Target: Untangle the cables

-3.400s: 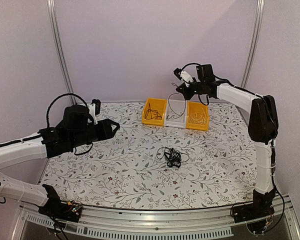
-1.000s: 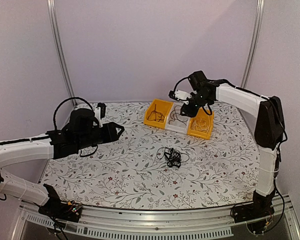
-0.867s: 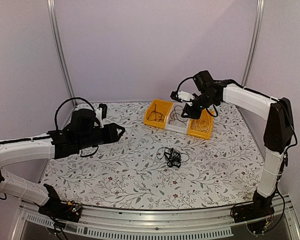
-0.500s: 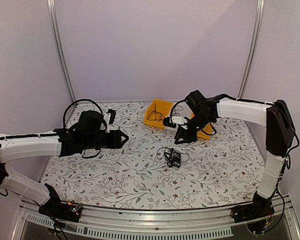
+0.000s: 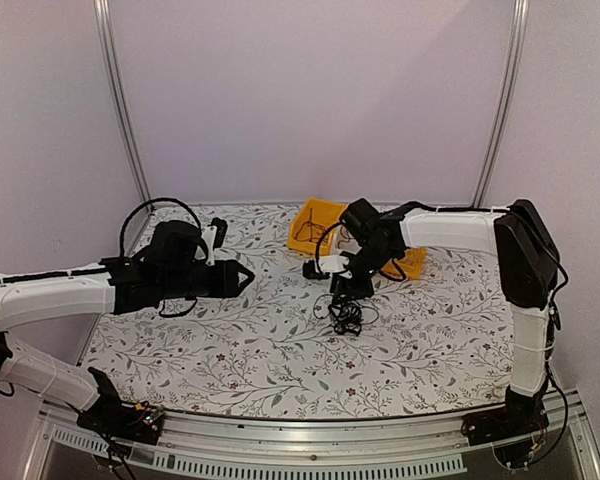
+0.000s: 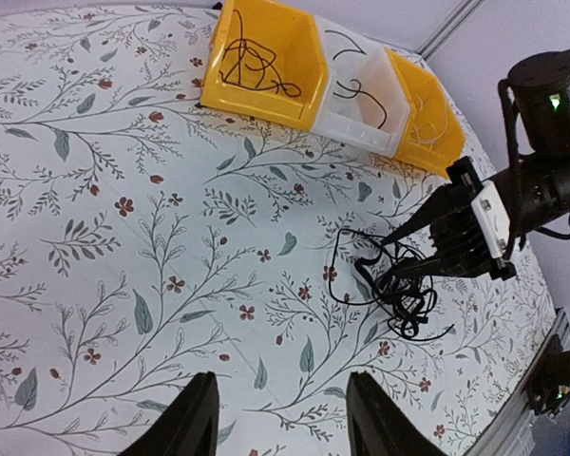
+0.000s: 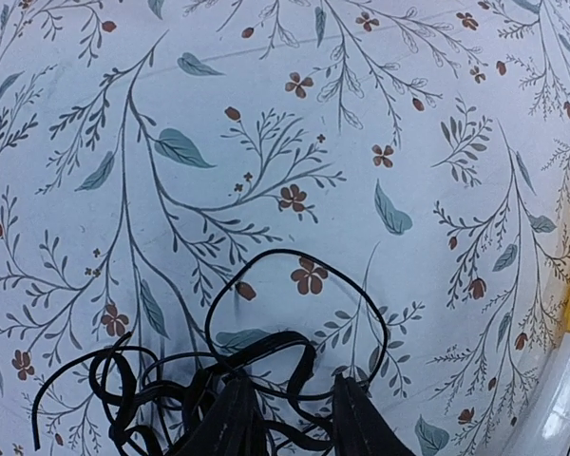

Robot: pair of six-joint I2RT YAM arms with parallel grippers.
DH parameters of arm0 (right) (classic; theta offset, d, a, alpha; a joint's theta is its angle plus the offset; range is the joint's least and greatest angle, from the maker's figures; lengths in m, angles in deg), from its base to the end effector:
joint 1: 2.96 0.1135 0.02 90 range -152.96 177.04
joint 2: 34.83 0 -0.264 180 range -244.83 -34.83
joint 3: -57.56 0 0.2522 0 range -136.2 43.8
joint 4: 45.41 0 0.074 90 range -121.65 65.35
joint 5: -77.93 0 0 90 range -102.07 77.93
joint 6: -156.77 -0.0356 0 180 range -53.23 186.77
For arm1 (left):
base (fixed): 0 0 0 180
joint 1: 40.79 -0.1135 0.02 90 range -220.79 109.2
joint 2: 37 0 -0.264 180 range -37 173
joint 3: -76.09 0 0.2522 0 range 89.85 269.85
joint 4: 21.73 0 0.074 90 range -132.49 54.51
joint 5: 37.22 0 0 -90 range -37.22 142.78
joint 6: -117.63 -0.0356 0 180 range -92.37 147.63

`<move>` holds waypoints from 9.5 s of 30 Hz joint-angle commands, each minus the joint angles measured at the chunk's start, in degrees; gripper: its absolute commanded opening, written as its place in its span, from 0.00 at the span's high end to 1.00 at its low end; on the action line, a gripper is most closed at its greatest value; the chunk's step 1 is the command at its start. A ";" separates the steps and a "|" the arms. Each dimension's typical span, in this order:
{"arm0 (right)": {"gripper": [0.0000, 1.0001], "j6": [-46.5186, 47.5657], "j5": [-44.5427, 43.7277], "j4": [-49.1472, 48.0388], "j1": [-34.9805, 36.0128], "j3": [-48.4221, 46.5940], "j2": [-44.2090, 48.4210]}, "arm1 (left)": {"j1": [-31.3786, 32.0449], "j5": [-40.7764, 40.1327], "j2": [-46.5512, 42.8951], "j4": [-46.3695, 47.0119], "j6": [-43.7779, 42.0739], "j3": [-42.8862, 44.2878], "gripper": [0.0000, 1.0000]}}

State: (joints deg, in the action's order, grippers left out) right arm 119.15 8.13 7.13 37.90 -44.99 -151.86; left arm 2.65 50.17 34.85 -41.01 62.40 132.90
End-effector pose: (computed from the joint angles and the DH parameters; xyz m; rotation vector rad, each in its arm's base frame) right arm 0.3142 0.2881 0.1867 -2.0138 1.7696 0.4202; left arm 0.1985 -0.1857 0.2371 0.1439 2.2583 -0.7138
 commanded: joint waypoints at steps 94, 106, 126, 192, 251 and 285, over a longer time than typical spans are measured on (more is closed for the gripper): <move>1.00 -20.94 1.37 -16.44 -17.83 -23.15 5.10 | 11.54 -20.06 -5.61 20.60 -11.10 -16.12 0.46; 1.00 -21.26 -3.87 -19.81 -19.59 -21.51 -2.97 | 11.50 -21.18 -7.82 17.80 -9.51 -16.51 0.46; 1.00 -16.22 -3.32 -10.70 -17.46 -17.33 -12.20 | 11.60 -21.91 -8.68 15.98 -6.00 -17.73 0.46; 0.64 -14.32 1.65 -3.23 1.47 -4.80 -7.20 | 12.51 -15.83 -4.76 16.53 -4.94 -15.56 0.47; 0.62 -27.57 4.25 6.04 -5.47 -11.79 -11.15 | 13.25 -13.78 0.95 17.90 -7.60 -9.76 0.47; 1.00 -35.83 26.73 8.13 -3.01 -34.67 4.27 | 13.49 -10.43 22.74 39.79 -24.43 8.47 0.37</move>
State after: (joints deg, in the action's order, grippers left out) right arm 85.99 30.93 15.15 33.44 -78.13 -149.41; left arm 15.67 41.52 50.98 -7.88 43.10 135.76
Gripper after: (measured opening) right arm 0.015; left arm 0.630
